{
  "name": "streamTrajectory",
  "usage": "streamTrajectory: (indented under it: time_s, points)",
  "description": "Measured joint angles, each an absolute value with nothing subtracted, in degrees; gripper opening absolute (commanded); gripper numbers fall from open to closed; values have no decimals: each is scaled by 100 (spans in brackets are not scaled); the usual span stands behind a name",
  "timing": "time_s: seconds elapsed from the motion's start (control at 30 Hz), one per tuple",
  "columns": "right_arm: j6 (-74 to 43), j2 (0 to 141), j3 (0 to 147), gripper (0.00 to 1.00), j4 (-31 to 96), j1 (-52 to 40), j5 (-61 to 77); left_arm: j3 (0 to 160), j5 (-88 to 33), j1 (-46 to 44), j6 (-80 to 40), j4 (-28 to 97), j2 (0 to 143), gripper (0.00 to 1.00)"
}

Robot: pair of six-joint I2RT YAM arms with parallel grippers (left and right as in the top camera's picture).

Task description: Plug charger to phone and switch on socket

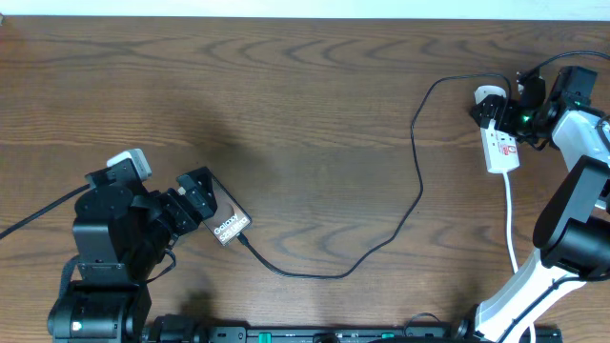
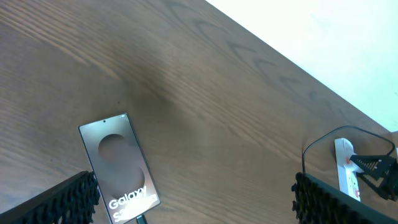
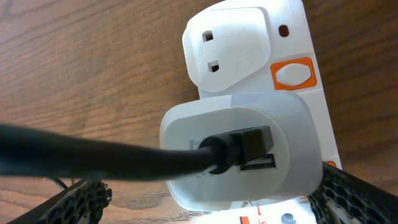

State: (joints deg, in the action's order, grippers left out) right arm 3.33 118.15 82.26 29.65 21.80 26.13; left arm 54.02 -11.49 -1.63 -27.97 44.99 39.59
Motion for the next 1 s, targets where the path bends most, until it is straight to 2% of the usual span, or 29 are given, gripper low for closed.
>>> streamTrajectory:
  time_s: [0.67, 1.0]
  points:
    - [204, 11813, 8167, 99, 2735, 2060, 2349, 5402, -1149, -163, -2797, 4499, 3959, 98]
    - [154, 11651, 8202, 99, 3216, 2104, 2351, 5402, -1149, -163, -2797, 4501, 3959, 98]
